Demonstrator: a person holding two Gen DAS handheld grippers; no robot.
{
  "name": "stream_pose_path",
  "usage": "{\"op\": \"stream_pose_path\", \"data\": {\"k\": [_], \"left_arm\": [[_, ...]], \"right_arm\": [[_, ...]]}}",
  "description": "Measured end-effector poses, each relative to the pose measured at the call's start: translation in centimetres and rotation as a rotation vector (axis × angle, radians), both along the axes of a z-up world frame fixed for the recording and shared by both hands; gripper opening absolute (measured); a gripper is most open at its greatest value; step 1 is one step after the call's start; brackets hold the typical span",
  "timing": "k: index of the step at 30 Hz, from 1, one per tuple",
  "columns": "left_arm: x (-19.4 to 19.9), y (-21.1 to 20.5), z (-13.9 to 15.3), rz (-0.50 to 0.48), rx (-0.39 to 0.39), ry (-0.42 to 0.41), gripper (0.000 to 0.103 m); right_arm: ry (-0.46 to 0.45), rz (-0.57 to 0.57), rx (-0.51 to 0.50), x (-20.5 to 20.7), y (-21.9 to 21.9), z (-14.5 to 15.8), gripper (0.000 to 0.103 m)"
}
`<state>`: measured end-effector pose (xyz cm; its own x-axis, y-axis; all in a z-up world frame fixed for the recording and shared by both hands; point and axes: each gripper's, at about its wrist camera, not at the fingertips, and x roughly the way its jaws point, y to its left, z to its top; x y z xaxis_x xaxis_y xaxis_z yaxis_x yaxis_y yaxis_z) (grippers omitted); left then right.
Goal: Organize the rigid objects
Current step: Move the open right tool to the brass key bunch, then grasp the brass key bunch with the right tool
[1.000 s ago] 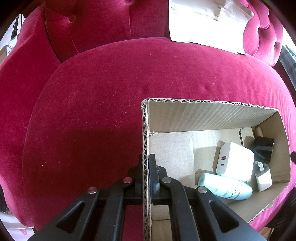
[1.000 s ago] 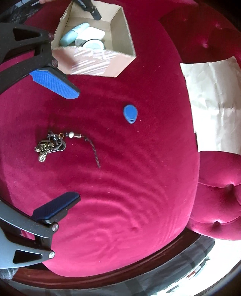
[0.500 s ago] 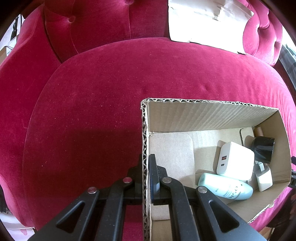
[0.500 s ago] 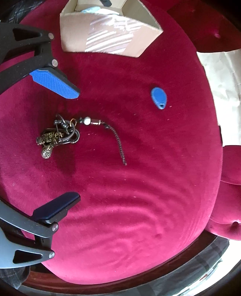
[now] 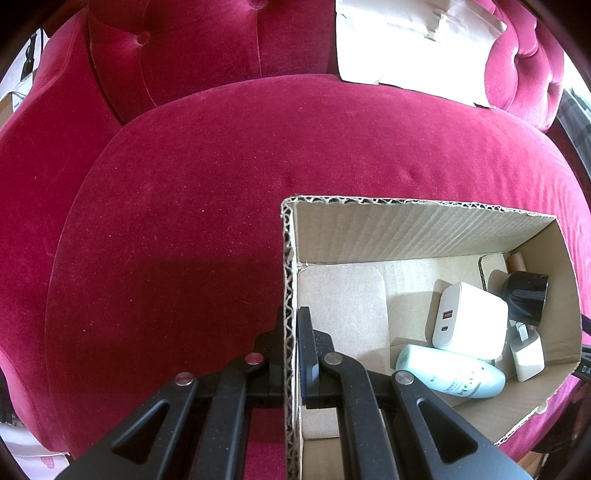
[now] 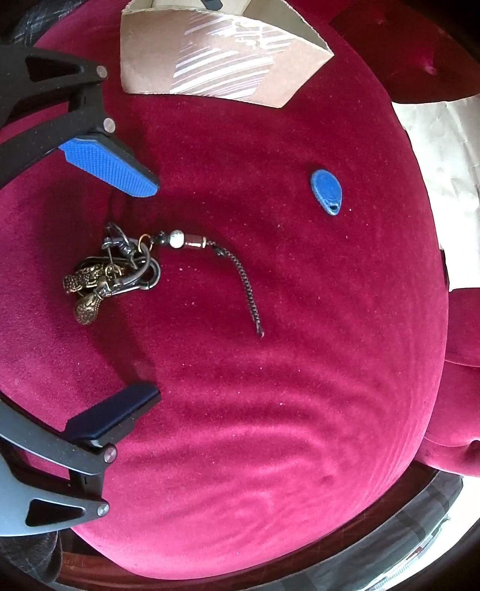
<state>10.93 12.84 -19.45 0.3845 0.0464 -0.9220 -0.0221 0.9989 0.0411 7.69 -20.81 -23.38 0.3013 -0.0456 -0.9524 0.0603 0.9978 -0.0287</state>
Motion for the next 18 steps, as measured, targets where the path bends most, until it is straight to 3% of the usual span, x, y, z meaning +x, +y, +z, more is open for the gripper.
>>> {"op": "stream_pose_path", "data": {"k": [10, 12, 13, 14, 15, 16, 18], "left_arm": [[0.0, -0.1, 0.0, 0.000, 0.003, 0.000, 0.003], [0.0, -0.1, 0.0, 0.000, 0.003, 0.000, 0.003], [0.0, -0.1, 0.0, 0.001, 0.002, 0.000, 0.003], [0.0, -0.1, 0.0, 0.002, 0.001, 0.000, 0.003], [0.0, -0.1, 0.0, 0.002, 0.000, 0.000, 0.003], [0.0, 0.0, 0.0, 0.002, 0.000, 0.000, 0.003], [0.0, 0.0, 0.0, 0.002, 0.000, -0.001, 0.003]], "right_arm": [[0.010, -0.004, -0.006, 0.3, 0.2, 0.1, 0.099], [0.001, 0.009, -0.013, 0.0, 0.4, 0.3, 0.088], [-0.005, 0.020, -0.020, -0.1, 0.5, 0.4, 0.078], [-0.011, 0.032, -0.028, -0.2, 0.8, 0.7, 0.062], [-0.017, 0.036, -0.032, -0.5, 0.9, 0.8, 0.052], [-0.020, 0.039, -0.026, -0.6, 0.9, 1.0, 0.030], [-0.017, 0.039, -0.021, -0.7, 1.0, 1.2, 0.026]]}}
